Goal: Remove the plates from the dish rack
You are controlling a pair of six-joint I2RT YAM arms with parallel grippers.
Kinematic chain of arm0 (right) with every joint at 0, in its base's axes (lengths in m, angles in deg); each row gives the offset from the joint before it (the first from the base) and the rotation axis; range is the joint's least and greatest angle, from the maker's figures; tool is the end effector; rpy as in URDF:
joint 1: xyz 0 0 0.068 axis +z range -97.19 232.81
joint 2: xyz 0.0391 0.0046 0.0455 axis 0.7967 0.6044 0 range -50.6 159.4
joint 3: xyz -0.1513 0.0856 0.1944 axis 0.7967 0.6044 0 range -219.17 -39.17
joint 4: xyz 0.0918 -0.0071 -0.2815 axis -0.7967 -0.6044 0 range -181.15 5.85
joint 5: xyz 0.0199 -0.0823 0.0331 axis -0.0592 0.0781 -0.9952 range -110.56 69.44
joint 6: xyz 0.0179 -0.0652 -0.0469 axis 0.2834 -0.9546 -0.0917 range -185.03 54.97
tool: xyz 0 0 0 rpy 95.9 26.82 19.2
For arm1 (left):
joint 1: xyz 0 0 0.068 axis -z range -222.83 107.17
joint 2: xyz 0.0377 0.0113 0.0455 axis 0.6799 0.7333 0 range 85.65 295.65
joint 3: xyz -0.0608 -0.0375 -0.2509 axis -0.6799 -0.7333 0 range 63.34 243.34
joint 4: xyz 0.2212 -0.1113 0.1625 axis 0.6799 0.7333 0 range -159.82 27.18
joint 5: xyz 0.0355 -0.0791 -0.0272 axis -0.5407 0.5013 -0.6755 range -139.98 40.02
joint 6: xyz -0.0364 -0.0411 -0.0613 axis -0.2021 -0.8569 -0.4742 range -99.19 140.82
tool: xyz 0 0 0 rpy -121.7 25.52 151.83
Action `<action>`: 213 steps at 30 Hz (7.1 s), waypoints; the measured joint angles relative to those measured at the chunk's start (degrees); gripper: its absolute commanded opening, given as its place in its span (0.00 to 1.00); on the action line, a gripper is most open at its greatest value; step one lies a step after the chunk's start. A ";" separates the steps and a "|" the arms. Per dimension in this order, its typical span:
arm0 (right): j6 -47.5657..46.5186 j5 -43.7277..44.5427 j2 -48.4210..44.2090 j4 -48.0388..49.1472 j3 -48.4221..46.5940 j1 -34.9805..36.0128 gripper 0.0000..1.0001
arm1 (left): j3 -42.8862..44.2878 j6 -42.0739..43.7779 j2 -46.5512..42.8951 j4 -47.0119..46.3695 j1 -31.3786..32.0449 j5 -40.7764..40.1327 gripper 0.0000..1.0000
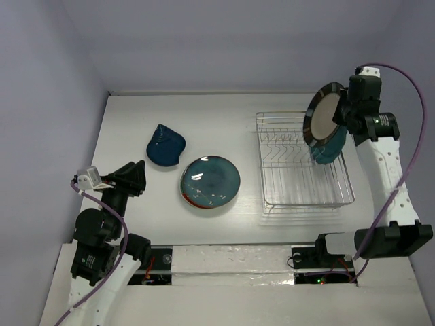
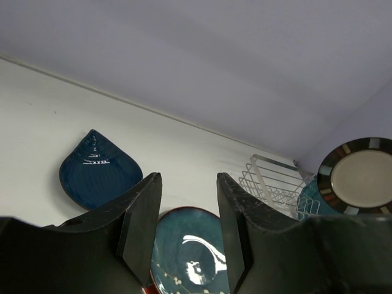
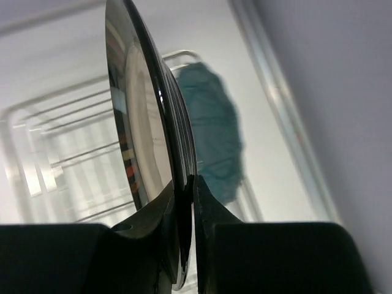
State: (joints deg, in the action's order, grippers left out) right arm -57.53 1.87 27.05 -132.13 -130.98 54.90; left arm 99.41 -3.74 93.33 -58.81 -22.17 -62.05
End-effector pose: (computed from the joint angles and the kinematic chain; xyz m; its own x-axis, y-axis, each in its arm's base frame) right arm 0.3419 -0.0148 0.4083 -0.5144 0.1021 -0.8514 0.3534 0.9299 -0.1020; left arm 0.1245 -0.0310 0.3769 0.1885 -0.5054 -0.8421 0.2602 0.8525 -0.4534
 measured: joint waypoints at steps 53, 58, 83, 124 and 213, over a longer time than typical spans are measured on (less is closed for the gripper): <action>43.15 -36.68 9.99 52.61 42.49 36.39 0.02 | 0.00 -0.39 0.81 0.44 0.02 0.00 0.27; 43.74 -36.57 10.05 53.53 43.12 36.76 0.37 | 0.00 -0.42 0.81 0.46 0.02 0.00 0.28; 31.82 -9.20 22.97 19.12 18.43 48.59 0.96 | 0.00 -0.42 0.04 0.55 0.02 -0.02 0.30; 7.34 9.90 -10.47 15.74 24.26 -4.11 0.54 | 0.00 -0.48 -1.97 1.79 0.02 -0.04 0.13; 49.05 -31.80 10.45 58.93 45.99 42.64 0.09 | 0.00 -1.05 2.75 1.68 0.02 0.00 0.84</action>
State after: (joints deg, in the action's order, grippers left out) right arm -8.48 -29.93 37.50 -73.21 -84.99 97.54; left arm 99.41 -4.79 96.08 -57.13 -22.15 -62.05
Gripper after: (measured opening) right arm 0.145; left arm 0.840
